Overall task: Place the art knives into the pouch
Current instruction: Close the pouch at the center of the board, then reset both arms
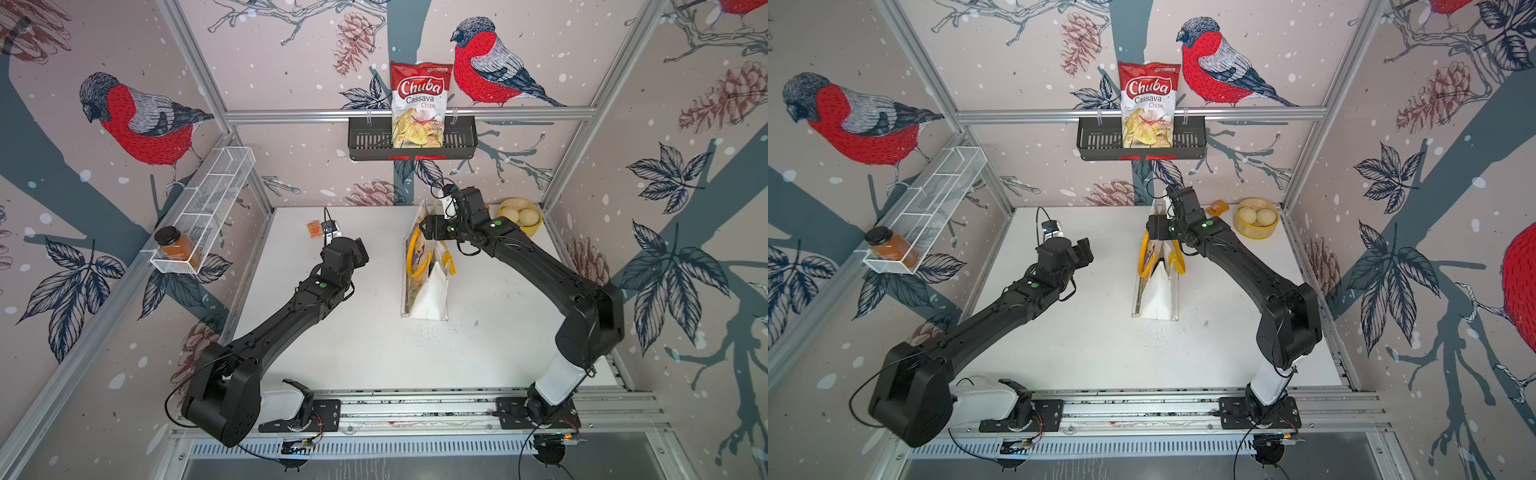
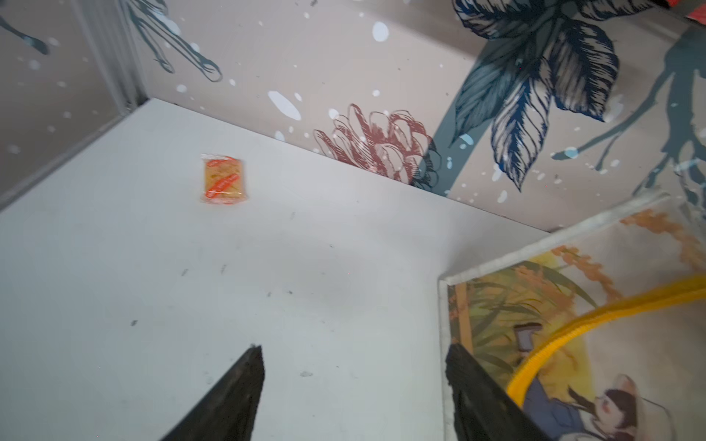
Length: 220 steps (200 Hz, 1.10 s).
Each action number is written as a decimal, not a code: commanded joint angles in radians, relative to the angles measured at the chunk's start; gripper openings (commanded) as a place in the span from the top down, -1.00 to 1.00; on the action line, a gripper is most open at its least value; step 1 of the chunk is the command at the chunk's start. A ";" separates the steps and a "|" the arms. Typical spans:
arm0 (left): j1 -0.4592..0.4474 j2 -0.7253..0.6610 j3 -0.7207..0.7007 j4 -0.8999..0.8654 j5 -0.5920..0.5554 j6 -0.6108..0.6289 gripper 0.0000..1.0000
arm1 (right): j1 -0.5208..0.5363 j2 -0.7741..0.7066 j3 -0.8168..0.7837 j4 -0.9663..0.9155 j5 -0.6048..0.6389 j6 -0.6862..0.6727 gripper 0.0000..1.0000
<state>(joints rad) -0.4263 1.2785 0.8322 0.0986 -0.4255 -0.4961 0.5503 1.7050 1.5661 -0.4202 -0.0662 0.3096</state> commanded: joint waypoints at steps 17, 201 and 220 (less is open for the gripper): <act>0.058 -0.050 -0.079 0.026 -0.141 0.072 -0.52 | -0.055 -0.116 -0.123 0.096 0.087 0.000 -0.99; 0.115 0.115 -0.596 1.041 -0.296 0.593 -0.97 | -0.595 -0.247 -0.828 0.645 0.161 -0.051 -0.99; 0.139 0.122 -0.608 1.078 -0.222 0.621 -0.97 | -0.638 -0.251 -0.939 0.797 0.124 -0.037 -0.99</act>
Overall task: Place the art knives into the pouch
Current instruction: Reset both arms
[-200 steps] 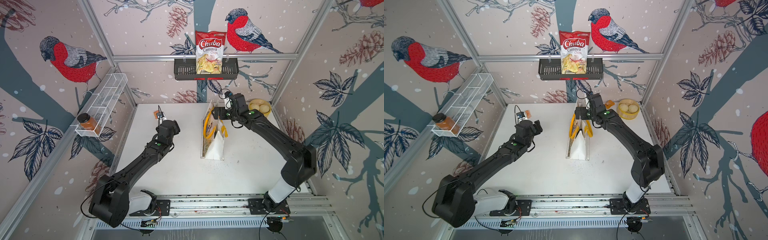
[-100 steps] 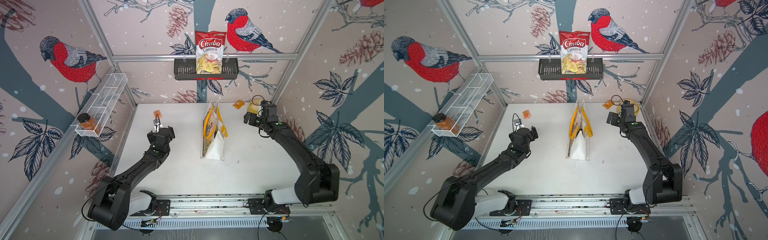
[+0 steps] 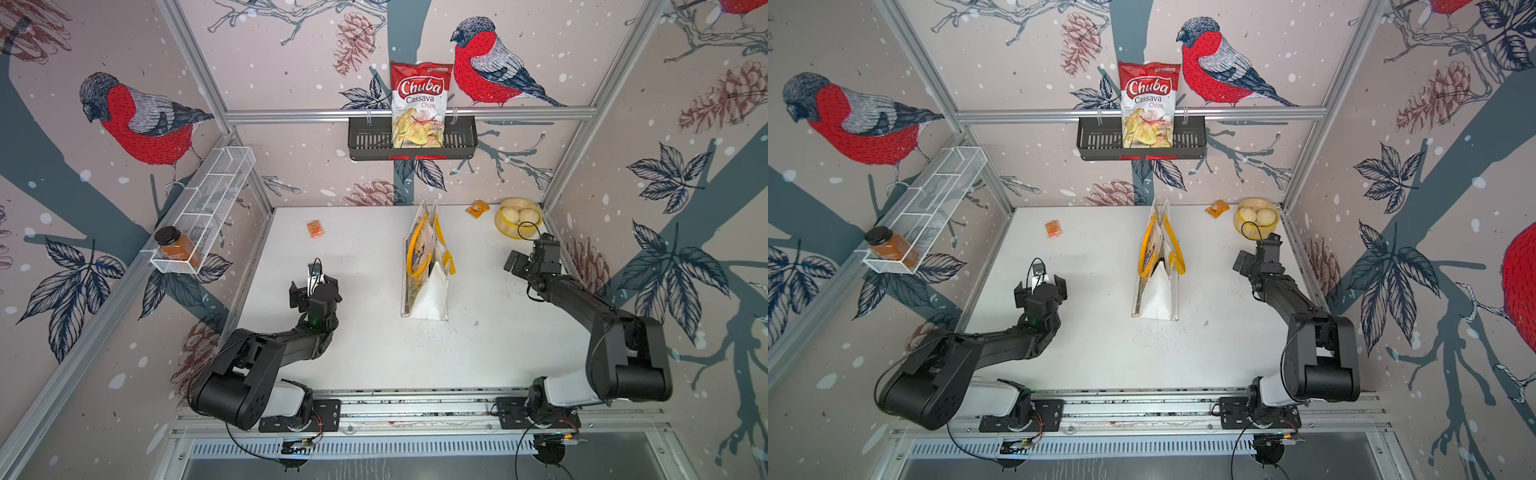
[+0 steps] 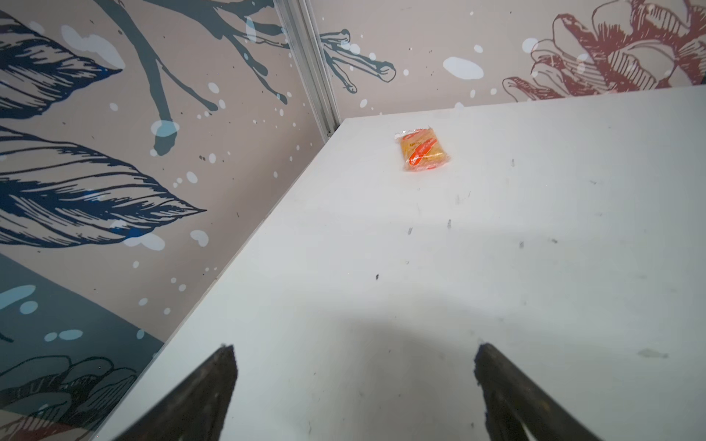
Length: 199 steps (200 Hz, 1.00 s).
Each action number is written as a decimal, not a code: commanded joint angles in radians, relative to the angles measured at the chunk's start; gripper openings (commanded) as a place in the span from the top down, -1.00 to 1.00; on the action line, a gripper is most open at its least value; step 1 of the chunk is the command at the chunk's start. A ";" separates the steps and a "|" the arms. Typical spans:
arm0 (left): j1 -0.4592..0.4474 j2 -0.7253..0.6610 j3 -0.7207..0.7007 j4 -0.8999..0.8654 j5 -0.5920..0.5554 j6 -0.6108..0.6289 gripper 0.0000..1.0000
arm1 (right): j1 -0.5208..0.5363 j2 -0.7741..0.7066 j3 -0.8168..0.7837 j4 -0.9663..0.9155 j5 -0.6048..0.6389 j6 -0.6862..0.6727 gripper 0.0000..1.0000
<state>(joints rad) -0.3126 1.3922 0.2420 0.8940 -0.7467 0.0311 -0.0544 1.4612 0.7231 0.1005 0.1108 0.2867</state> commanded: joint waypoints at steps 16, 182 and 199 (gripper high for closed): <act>0.043 0.013 -0.006 0.262 0.134 0.086 -0.97 | -0.056 -0.045 -0.189 0.393 -0.039 0.005 -0.99; 0.141 0.240 -0.200 0.881 0.419 0.096 -0.96 | -0.029 0.067 -0.656 1.468 -0.170 -0.161 -1.00; 0.164 0.209 -0.157 0.760 0.470 0.080 -0.96 | -0.006 0.070 -0.627 1.423 -0.155 -0.183 -0.99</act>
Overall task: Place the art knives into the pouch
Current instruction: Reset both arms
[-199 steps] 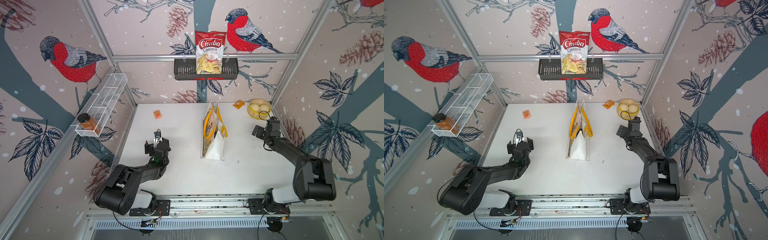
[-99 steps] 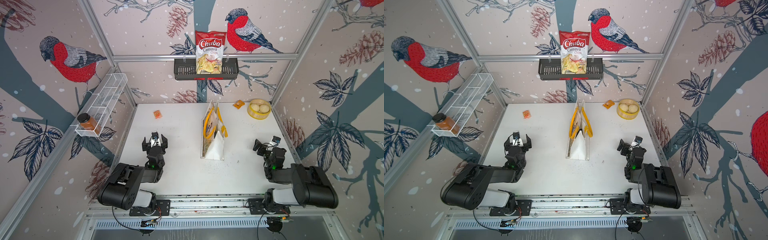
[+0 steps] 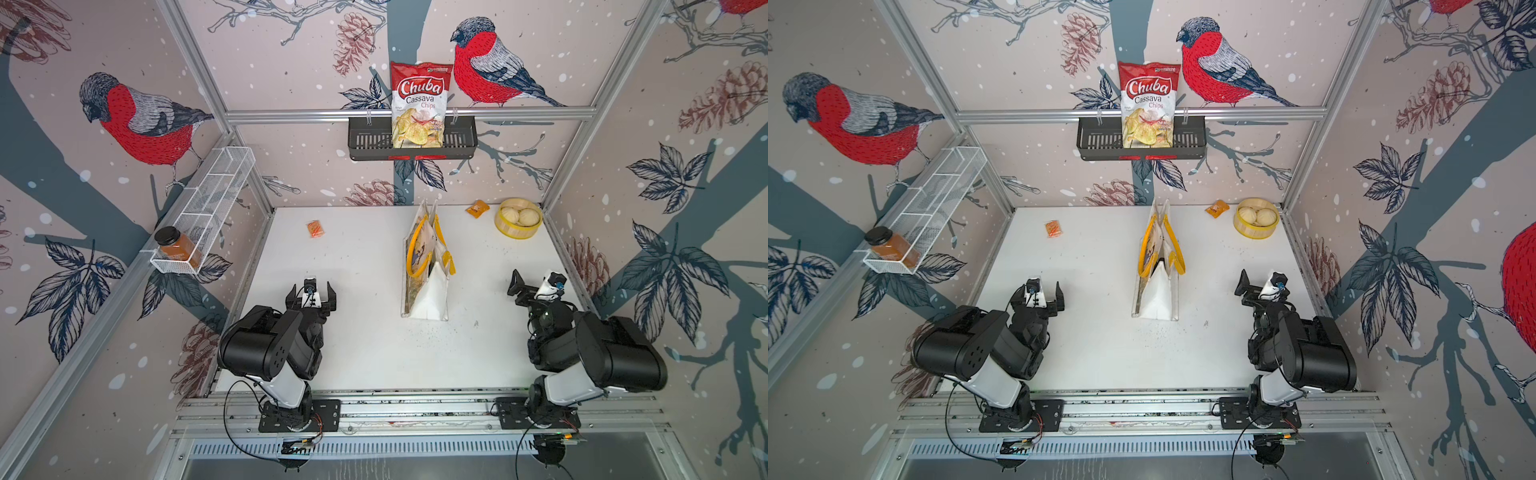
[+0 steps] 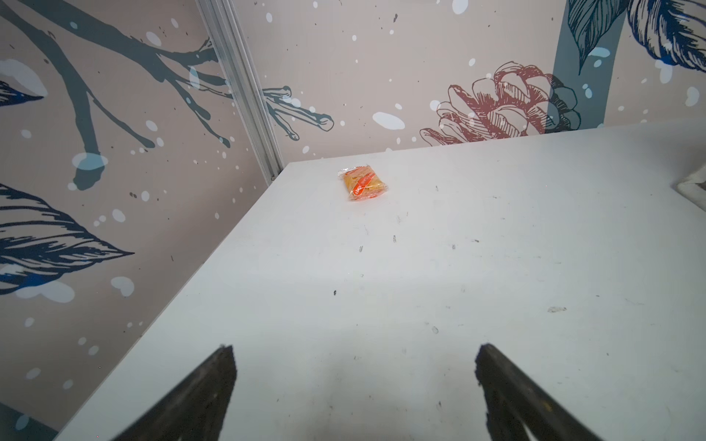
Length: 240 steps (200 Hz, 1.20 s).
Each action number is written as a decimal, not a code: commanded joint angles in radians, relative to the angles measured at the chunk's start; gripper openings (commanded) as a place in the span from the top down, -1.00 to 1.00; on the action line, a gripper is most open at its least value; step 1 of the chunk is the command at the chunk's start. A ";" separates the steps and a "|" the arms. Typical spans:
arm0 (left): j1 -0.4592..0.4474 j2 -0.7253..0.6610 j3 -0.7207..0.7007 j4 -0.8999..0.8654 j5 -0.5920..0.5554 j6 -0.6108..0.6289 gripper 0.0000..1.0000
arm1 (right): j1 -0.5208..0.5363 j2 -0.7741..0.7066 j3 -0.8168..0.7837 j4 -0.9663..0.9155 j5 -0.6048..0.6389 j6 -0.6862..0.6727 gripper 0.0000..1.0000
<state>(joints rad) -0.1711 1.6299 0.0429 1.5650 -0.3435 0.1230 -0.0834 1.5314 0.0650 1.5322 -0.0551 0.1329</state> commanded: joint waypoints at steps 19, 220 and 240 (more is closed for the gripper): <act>0.091 -0.072 0.148 -0.172 0.211 -0.055 -0.96 | 0.063 0.000 0.068 -0.081 0.047 -0.067 -0.99; 0.173 -0.075 0.186 -0.251 0.319 -0.123 -0.96 | 0.097 0.007 0.130 -0.194 0.194 -0.061 -1.00; 0.171 -0.074 0.186 -0.252 0.319 -0.123 -0.96 | 0.097 0.006 0.129 -0.194 0.195 -0.061 -1.00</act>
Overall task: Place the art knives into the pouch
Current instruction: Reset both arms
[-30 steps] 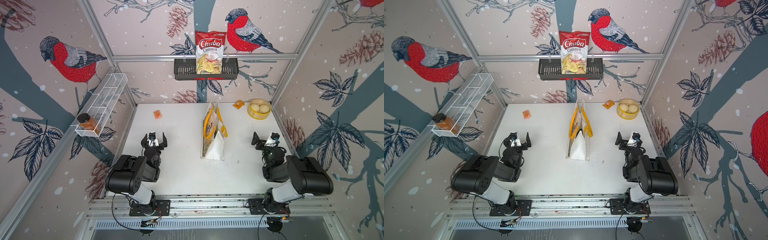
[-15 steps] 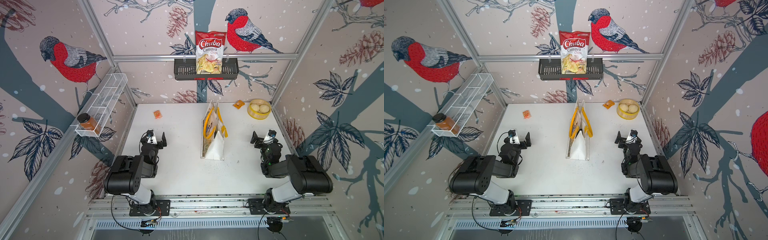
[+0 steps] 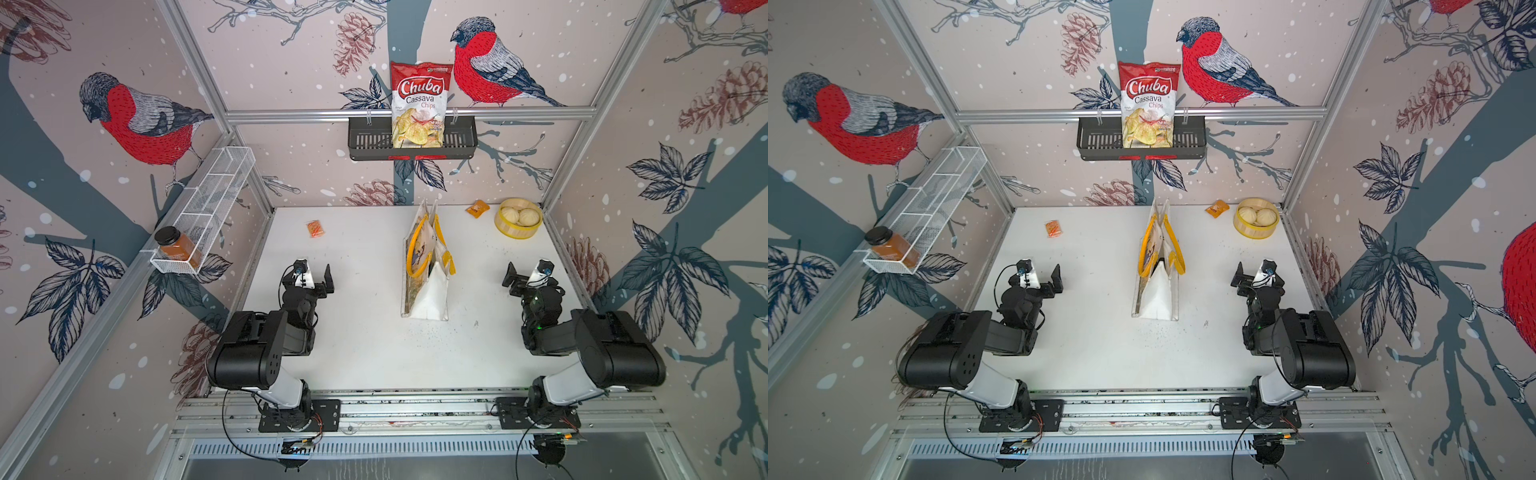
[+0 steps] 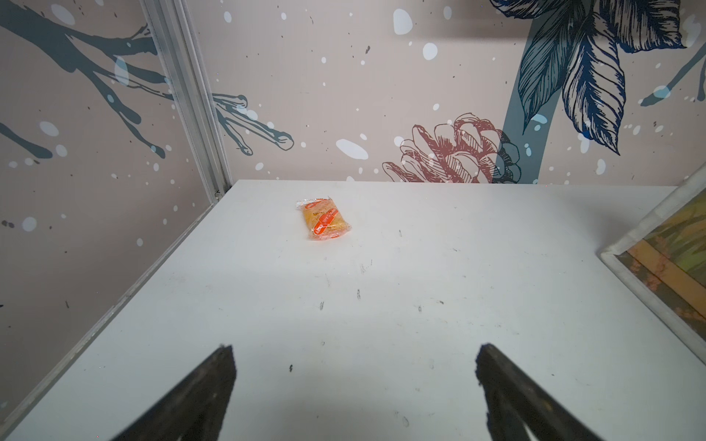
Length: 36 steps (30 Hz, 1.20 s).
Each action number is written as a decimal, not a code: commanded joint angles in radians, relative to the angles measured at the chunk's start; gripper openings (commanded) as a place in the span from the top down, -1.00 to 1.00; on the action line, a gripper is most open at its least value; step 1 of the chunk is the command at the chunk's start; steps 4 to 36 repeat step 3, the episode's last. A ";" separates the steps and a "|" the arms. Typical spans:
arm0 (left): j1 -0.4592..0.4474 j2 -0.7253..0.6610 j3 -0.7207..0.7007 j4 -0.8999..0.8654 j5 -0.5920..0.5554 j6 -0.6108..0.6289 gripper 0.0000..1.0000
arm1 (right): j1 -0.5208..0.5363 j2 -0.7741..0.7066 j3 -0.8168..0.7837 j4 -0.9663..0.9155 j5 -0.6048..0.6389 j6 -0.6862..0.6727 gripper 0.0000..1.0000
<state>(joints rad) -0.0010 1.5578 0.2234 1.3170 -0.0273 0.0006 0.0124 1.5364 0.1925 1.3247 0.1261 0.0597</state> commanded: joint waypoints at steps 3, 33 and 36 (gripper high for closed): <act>0.002 -0.004 0.003 -0.001 0.003 -0.001 -0.96 | 0.001 0.002 0.002 0.013 0.014 0.012 -1.00; 0.002 -0.004 0.003 -0.001 0.003 -0.001 -0.96 | 0.001 0.002 0.002 0.013 0.014 0.012 -1.00; 0.002 -0.004 0.003 -0.001 0.003 -0.001 -0.96 | 0.001 0.002 0.002 0.013 0.014 0.012 -1.00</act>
